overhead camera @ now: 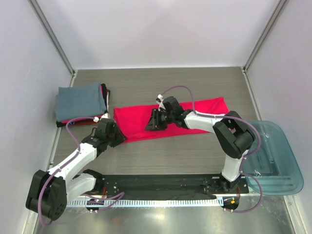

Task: Fold and stack the t-shirts
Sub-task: Fold the tshirt

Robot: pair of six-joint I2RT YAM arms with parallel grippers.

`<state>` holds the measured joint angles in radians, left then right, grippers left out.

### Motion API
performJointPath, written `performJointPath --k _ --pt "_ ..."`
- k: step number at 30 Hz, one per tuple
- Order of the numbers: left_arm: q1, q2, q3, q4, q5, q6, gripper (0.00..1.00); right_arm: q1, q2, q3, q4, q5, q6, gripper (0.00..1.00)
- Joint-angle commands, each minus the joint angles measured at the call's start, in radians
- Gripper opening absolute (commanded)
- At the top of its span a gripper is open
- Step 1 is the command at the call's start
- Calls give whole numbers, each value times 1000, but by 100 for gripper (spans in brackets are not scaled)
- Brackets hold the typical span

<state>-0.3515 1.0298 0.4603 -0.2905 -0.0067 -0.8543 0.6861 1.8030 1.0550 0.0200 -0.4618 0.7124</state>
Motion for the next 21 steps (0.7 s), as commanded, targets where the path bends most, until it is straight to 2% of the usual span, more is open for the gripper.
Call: performJointPath --k 1,9,14,17,21 --pt "-1 -5 -2 54 -30 27 34 30 39 65 103 -57 35 43" --pt "-1 -7 -5 44 -82 57 34 46 145 141 121 -80 48 42" --pt "0 27 -9 88 -55 63 35 50 193 174 124 -84 52 42" --pt "-1 59 -11 122 -21 55 32 52 213 186 123 -86 53 42" --pt "0 92 -12 143 -1 54 20 50 226 191 123 -84 53 42"
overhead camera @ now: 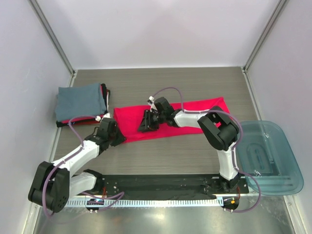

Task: Fold and stack the t-shirts
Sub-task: Fold the tshirt

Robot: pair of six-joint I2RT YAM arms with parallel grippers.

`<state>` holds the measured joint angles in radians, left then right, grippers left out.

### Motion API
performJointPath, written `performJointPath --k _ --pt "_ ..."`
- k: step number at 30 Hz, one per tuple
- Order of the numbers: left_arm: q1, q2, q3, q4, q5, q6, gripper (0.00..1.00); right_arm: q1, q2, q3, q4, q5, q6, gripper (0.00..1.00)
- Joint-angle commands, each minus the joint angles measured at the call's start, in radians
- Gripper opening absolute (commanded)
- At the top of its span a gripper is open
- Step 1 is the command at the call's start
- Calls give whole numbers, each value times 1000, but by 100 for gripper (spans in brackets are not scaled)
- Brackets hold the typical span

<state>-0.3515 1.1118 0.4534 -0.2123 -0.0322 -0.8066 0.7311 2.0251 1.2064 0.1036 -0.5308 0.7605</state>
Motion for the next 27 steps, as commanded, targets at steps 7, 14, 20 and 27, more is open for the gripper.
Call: performJointPath --k 7,14,20,27 --pt "0 -12 -12 70 61 -2 0 7 24 50 39 -12 5 42" --pt "8 -79 28 -35 107 -32 0 5 44 81 -1 -5 -21 42" --pt "40 -113 34 -81 173 -72 0 4 57 84 -10 3 -29 42" --pt "126 -101 5 -32 351 -131 0 5 78 99 -31 18 -50 42"
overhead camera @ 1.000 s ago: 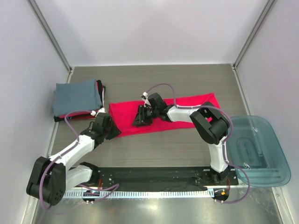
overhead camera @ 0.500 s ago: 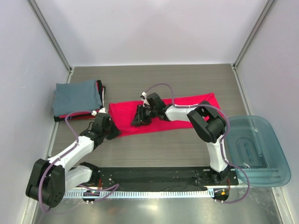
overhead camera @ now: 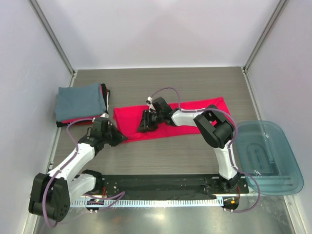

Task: Fold and stack the t-shirts
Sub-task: Fold the tshirt

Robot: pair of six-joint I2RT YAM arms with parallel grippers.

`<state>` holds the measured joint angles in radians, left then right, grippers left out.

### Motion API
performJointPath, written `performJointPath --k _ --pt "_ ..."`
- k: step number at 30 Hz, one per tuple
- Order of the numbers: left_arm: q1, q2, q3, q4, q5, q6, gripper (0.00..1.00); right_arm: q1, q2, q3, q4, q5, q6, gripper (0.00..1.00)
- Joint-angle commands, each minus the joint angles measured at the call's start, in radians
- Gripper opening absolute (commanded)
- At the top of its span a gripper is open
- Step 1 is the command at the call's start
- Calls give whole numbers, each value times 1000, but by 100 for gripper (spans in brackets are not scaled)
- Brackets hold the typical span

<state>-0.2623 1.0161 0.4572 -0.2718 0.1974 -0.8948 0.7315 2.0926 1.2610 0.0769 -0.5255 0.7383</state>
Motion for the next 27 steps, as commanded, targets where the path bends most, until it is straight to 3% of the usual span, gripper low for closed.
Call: performJointPath --k 1,11,16,22,27 --pt "47 -1 1 34 138 -47 0 5 14 49 -6 13 -30 43" --pt "168 -19 -40 112 361 -162 0 5 29 54 -19 19 -40 43" --pt "219 -16 -81 212 480 -271 0 3 40 69 -35 28 -51 51" --pt "254 -33 -89 232 496 -314 1 3 14 55 -46 47 -65 59" --pt "301 -40 -57 184 494 -305 6 2 3 54 -66 58 -70 59"
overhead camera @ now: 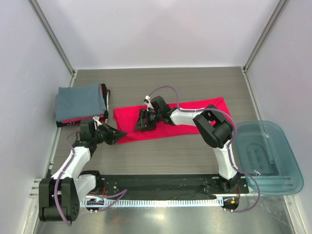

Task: Fold and stack the t-shirts
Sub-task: Fold the tshirt

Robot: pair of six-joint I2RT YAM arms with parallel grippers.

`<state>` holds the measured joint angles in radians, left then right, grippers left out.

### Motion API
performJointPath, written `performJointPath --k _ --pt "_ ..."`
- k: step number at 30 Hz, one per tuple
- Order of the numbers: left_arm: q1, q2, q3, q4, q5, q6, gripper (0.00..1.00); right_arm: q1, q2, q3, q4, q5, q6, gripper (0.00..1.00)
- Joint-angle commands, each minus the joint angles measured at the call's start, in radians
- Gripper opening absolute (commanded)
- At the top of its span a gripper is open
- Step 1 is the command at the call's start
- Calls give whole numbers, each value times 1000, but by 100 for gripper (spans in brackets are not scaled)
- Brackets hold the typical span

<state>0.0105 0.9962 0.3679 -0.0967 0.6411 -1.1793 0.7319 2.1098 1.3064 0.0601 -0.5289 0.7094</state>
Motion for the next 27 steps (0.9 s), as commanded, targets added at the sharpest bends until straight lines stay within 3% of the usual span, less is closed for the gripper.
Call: performJointPath --k 1,4,5,7,8,10,13,20,27 --pt "29 -15 29 9 55 -31 6 3 -11 8 -52 63 -41 59" --pt "31 -13 32 3 92 -34 19 3 -1 8 -54 64 -44 59" --pt "31 -33 37 -4 101 -25 41 3 1 7 -54 64 -44 60" --pt "37 -77 77 -119 51 13 55 3 6 8 -54 61 -45 60" --pt "36 -103 95 -170 2 71 67 1 6 7 -54 61 -47 60" --pt "39 -186 120 -291 -113 111 75 3 6 7 -54 58 -47 60" --pt "37 -214 118 -275 -150 145 73 3 -10 -1 -85 55 -48 60" --pt "34 -41 164 -233 -161 248 65 0 -143 -25 -112 66 -48 57" --pt "-39 -70 152 -215 -277 256 65 -106 -356 -143 -216 228 -110 55"
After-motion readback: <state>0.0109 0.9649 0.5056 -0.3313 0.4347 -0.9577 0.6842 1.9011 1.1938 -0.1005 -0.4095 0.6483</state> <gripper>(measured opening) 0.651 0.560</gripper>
